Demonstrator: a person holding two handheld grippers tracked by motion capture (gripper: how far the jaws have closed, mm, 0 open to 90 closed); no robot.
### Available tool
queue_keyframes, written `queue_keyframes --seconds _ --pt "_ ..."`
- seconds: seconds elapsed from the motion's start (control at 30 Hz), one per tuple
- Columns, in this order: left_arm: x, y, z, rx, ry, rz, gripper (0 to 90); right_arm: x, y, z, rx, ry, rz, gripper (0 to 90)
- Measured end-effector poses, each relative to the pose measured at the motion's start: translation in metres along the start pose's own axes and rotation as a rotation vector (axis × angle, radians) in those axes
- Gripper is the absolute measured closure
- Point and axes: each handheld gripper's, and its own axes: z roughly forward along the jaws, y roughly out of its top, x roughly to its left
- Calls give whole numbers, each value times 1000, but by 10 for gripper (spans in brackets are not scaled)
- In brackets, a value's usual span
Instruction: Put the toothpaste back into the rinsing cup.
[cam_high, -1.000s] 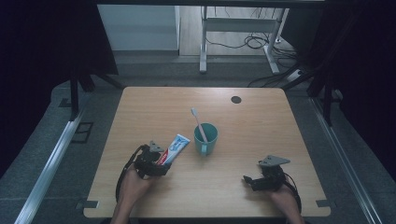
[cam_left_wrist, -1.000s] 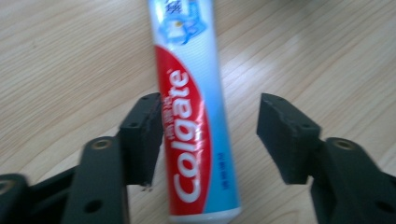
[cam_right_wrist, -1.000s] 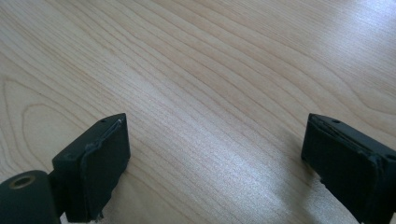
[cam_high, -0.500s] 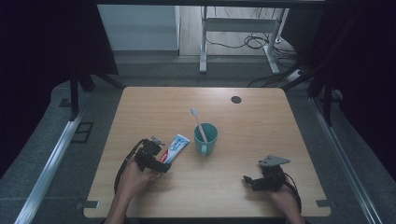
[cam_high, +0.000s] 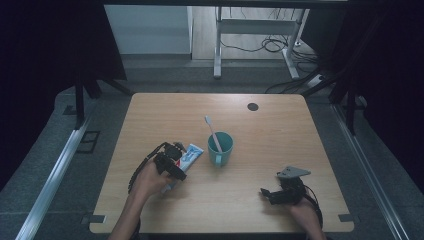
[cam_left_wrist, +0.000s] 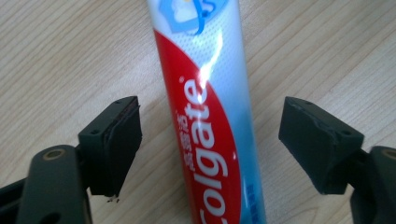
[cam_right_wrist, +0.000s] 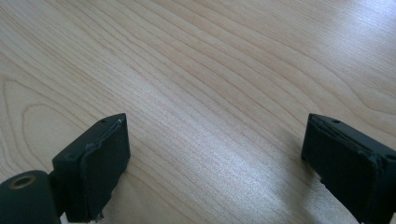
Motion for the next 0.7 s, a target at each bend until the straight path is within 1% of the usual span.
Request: queue_keyframes --seconds 0.03,0.07,0.2,0.27,0.37,0.43,0.57,0.7 --pt "0 3 0 17 5 10 226 0 0 0 0 0 0 75" --pt "-1 5 0 21 8 10 238 0 0 0 0 0 0 75" --pt "-2 15 1 66 23 32 266 0 0 0 1 0 0 75" --pt "-2 21 3 79 26 29 274 0 0 0 1 1 1 75" --pt "-1 26 5 103 30 34 297 0 0 0 0 1 1 75" --pt "0 30 7 112 27 25 309 0 0 0 1 1 -1 75" --pt "1 36 9 134 25 24 339 0 0 0 1 2 0 75" --pt "2 40 12 157 23 10 377 0 0 0 1 2 -1 75"
